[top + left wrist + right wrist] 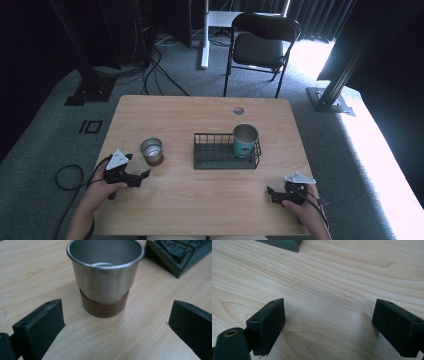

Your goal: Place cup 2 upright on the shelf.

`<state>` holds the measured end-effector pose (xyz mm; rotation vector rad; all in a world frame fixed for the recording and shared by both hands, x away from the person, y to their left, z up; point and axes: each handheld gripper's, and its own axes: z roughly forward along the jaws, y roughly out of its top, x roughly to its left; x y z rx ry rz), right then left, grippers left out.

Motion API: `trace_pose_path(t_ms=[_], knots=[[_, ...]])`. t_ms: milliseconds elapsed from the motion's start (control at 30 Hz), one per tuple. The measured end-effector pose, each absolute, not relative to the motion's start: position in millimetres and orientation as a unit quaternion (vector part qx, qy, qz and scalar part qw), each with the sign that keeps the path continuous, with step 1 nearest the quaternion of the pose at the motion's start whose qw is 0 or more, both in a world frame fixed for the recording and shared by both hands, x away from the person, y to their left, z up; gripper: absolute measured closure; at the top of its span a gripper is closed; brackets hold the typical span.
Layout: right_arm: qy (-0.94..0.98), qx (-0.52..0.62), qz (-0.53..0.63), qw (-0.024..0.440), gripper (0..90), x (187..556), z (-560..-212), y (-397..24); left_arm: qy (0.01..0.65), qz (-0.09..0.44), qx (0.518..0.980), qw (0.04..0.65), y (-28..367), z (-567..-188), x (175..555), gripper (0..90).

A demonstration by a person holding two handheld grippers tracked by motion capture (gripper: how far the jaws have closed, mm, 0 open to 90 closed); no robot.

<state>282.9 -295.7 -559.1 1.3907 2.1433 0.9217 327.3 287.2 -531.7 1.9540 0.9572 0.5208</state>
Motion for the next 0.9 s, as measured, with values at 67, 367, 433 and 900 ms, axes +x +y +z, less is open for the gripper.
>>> trace_pose_path(t_ms=[67,367,433,900], knots=[[0.771,0.500,0.332,0.211,11.0,282.9,-559.1,-295.7,0.388,0.209,0.784,0.437,286.8,-531.5,329.1,0.6],[0.771,0.500,0.332,0.211,11.0,282.9,-559.1,-295.7,0.381,0.213,0.784,0.441,278.1,-528.8,342.9,0.6],[0.771,0.500,0.332,0.211,11.0,282.9,-559.1,-295.7,0.378,0.215,0.785,0.441,276.0,-527.6,345.3,0.6],[0.771,0.500,0.332,0.211,10.9,282.9,-559.1,-295.7,0.370,0.220,0.785,0.446,267.8,-520.7,362.8,0.6]])
